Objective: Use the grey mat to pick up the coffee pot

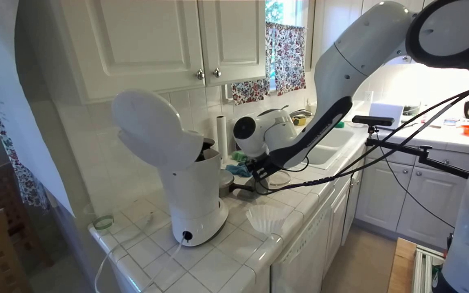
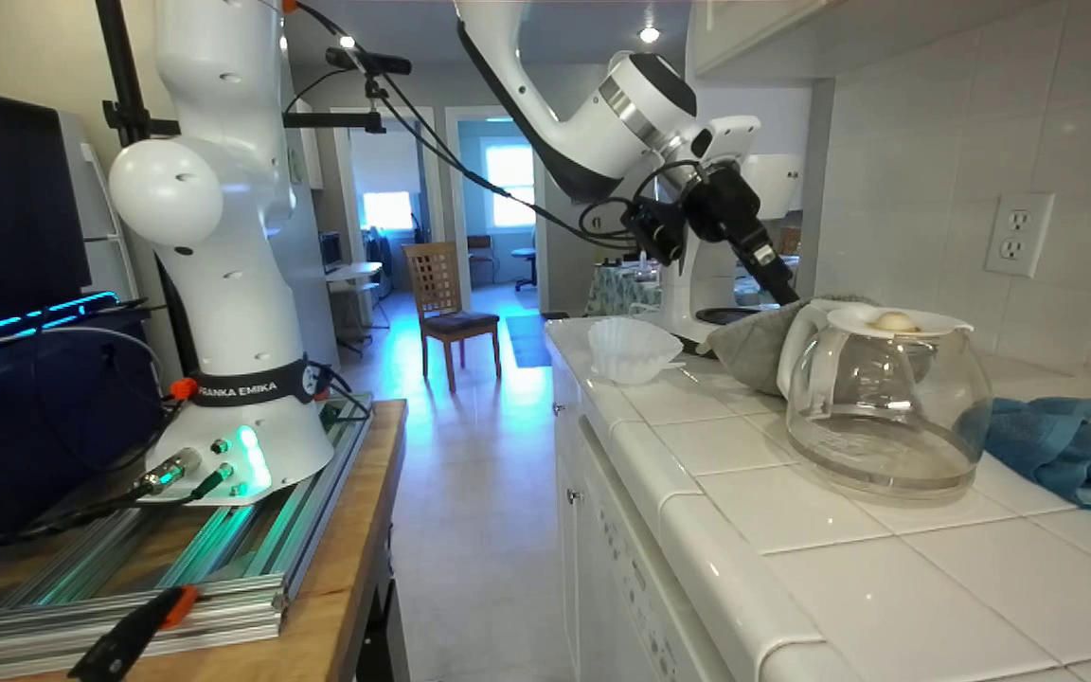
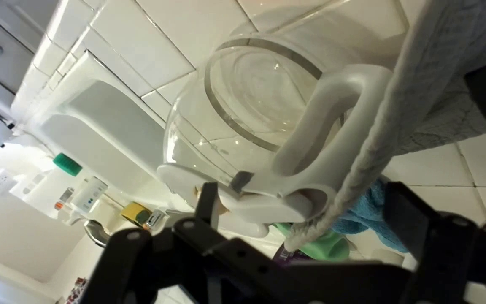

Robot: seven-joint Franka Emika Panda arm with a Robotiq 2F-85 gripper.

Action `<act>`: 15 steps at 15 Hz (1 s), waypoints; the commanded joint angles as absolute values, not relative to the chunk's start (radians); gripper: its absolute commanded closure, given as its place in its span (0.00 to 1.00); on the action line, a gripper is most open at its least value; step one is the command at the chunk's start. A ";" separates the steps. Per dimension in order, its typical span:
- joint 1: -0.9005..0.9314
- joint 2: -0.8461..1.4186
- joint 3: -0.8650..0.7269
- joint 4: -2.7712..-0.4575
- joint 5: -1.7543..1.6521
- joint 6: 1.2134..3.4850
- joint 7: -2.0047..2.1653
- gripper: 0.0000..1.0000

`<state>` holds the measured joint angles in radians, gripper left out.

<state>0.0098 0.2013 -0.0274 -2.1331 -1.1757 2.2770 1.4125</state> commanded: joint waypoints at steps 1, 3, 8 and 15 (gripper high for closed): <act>-0.002 0.210 -0.037 -2.141 -1.188 2.327 1.515 0.00; -0.006 0.230 -0.040 -2.128 -1.198 2.370 1.555 0.00; -0.004 0.284 -0.048 -2.099 -1.204 2.440 1.597 0.00; 0.001 0.315 -0.060 -2.083 -1.204 2.429 1.608 0.00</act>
<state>0.0003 0.2879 -0.0517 -2.1111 -1.1830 2.4224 1.5759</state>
